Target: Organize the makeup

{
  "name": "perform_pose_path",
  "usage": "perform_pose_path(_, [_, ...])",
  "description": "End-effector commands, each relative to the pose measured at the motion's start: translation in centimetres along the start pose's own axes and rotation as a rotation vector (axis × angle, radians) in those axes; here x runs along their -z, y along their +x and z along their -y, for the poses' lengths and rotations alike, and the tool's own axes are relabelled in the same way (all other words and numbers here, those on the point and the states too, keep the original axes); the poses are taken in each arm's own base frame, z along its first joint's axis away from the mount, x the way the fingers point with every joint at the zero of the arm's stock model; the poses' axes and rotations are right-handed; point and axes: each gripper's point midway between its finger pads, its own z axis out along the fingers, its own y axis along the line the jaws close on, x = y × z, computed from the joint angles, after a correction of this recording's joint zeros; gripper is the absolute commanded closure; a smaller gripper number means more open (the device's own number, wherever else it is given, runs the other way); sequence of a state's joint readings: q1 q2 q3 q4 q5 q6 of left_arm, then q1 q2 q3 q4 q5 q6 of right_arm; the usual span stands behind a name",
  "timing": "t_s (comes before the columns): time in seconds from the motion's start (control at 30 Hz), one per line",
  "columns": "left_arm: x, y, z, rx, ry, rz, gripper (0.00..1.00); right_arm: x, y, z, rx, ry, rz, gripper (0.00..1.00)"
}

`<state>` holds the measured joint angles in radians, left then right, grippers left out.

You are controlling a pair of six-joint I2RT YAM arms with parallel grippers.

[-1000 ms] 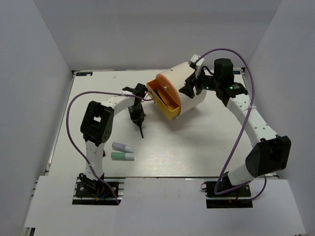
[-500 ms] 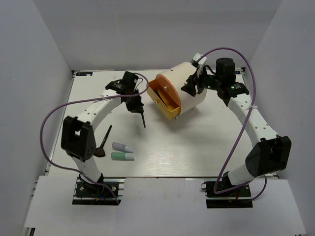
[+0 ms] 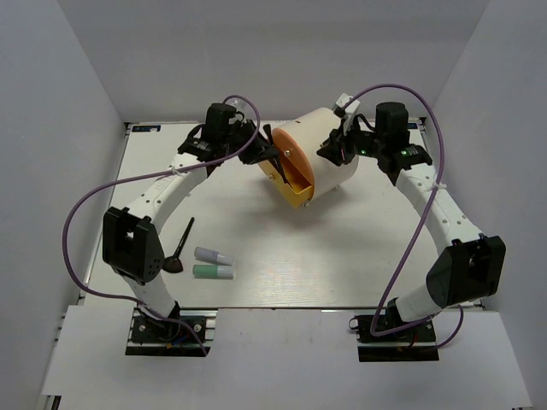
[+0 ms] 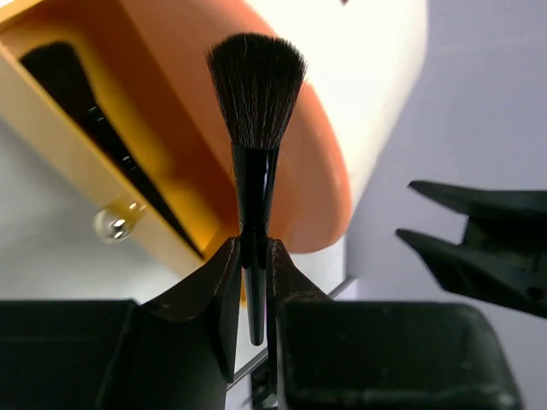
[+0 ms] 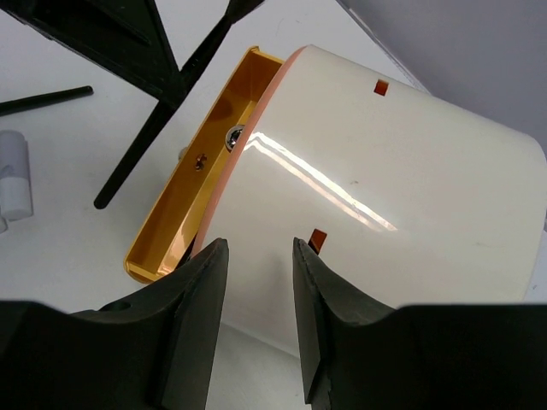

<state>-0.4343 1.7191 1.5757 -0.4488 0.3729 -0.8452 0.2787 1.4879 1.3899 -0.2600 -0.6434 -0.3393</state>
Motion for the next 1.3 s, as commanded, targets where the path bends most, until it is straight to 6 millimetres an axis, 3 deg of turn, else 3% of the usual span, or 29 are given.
perform_pose_path(0.0, [-0.5,-1.2,2.5,0.111,0.129,0.053,0.90,1.1,-1.8,0.0,0.037,0.020,0.051,0.58])
perform_pose_path(0.13, [-0.7,-2.0,2.1,0.175,0.115,0.109,0.90,1.3,-1.7,0.1,0.034,0.024,0.050,0.58])
perform_pose_path(0.3, [-1.3,-1.5,1.1,0.198,0.072,0.107,0.86,1.3,-1.7,0.2,0.032,0.025,0.053,0.58])
perform_pose_path(0.37, [-1.6,-1.3,0.9,0.206,0.072,0.099,0.69,1.3,-1.8,0.2,0.033,0.023,0.056,0.58])
perform_pose_path(0.53, [-2.1,-0.8,0.7,0.221,0.071,0.070,0.50,1.3,-1.9,0.1,0.033,0.017,0.057,0.58])
perform_pose_path(0.7, [-2.1,-0.5,0.8,0.220,0.087,0.058,0.48,1.3,-2.1,0.1,0.030,0.015,0.061,0.58])
perform_pose_path(0.8, [-1.4,-1.3,1.6,0.207,0.120,0.081,0.49,1.3,-2.4,-0.2,0.040,-0.002,0.066,0.58])
perform_pose_path(0.93, [2.8,-3.5,4.2,0.091,0.167,0.196,0.60,1.9,-3.6,-2.8,0.172,-0.157,0.110,0.49])
perform_pose_path(0.97, [3.9,-4.3,4.4,0.062,0.149,0.248,0.63,2.3,-3.6,-4.7,0.190,-0.263,0.130,0.48])
perform_pose_path(1.0, [4.8,-4.4,3.4,0.027,0.097,0.264,0.69,2.5,-3.8,-5.4,0.284,-0.306,0.154,0.47])
perform_pose_path(1.03, [7.2,-5.4,4.0,0.006,0.087,0.319,0.71,2.7,-4.2,-6.2,0.329,-0.351,0.178,0.47])
perform_pose_path(1.07, [8.5,-6.3,3.3,-0.003,0.027,0.385,0.73,3.0,-4.0,-8.0,0.331,-0.447,0.206,0.47])
perform_pose_path(1.1, [9.7,-6.3,1.7,-0.021,-0.059,0.398,0.74,3.0,-4.3,-8.4,0.393,-0.476,0.236,0.47])
perform_pose_path(1.13, [12.5,-7.1,2.1,-0.034,-0.080,0.464,0.74,2.9,-4.5,-8.7,0.405,-0.498,0.248,0.46])
perform_pose_path(1.17, [13.9,-7.5,1.5,-0.037,-0.133,0.505,0.74,2.7,-4.6,-9.5,0.415,-0.537,0.267,0.45])
perform_pose_path(1.2, [15.6,-7.8,-0.8,-0.030,-0.257,0.550,0.64,2.4,-4.4,-10.1,0.443,-0.558,0.270,0.45])
perform_pose_path(1.27, [19.1,-8.1,-1.7,-0.026,-0.342,0.620,0.51,1.5,-4.2,-10.9,0.468,-0.581,0.261,0.44])
